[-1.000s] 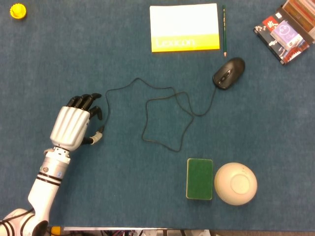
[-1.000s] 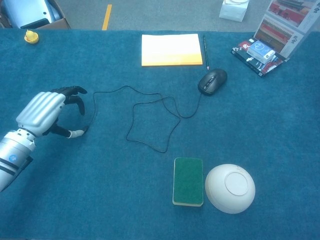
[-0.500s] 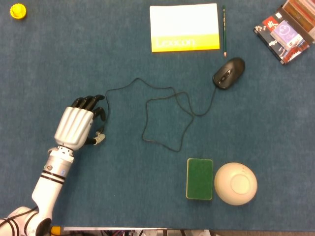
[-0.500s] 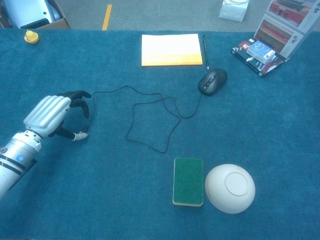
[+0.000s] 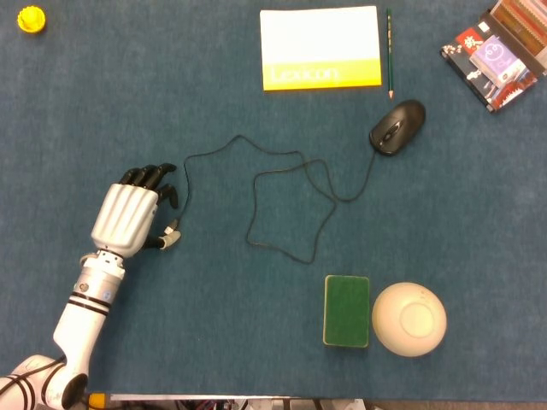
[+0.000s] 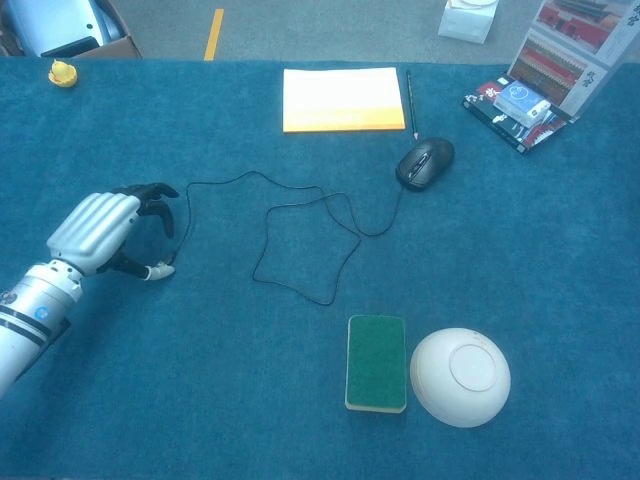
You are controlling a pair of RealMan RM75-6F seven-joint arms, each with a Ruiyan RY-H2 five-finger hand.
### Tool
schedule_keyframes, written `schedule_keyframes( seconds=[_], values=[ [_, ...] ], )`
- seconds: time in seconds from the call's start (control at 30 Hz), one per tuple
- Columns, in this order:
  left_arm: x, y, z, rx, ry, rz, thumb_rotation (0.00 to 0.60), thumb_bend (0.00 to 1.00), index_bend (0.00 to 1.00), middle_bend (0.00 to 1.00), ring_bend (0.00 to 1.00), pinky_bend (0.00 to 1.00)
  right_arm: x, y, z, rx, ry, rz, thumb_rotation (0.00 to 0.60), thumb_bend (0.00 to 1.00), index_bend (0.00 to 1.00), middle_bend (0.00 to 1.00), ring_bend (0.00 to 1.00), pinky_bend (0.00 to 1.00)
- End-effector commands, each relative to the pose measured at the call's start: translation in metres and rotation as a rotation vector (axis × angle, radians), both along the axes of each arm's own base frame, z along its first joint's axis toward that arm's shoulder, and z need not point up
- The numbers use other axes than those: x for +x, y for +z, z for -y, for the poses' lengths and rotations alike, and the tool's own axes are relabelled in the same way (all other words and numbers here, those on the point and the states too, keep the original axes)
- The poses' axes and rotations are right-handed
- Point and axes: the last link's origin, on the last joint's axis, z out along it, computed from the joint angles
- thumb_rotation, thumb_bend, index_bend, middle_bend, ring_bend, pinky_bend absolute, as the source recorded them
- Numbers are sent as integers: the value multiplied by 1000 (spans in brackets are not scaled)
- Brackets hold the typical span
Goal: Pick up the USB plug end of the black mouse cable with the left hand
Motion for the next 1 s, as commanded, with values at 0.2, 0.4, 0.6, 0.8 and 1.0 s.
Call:
schedule_keyframes(
  seconds=[0.2, 0.4, 0.6, 0.8, 1.0],
  values=[
    [-6, 7, -11, 32, -5, -27, 600, 62, 513, 200, 200, 241, -2, -3, 1, 9, -4, 5, 600, 484, 653, 440, 368, 426],
    [-14, 16, -24, 60, -17, -82, 600, 62, 518, 202, 205, 241, -3, -4, 0, 9, -6, 8, 600, 483, 653, 440, 368, 426],
    [-20, 29, -33, 97, -24, -107, 600, 62, 519, 205, 208, 241, -5, -5, -1, 12, -12, 11, 600, 483, 653, 440, 368, 426],
    [-20, 42, -39, 129, -39, -132, 600, 62, 520, 210, 211, 241, -4, -7, 0, 16, -9, 14, 600, 483, 653, 440, 368, 426],
    [-16, 46, -36, 130, -36, -100, 600, 62, 521, 210, 215, 241, -5, -8, 0, 14, -10, 18, 600, 484, 653, 440, 368, 426]
  ],
)
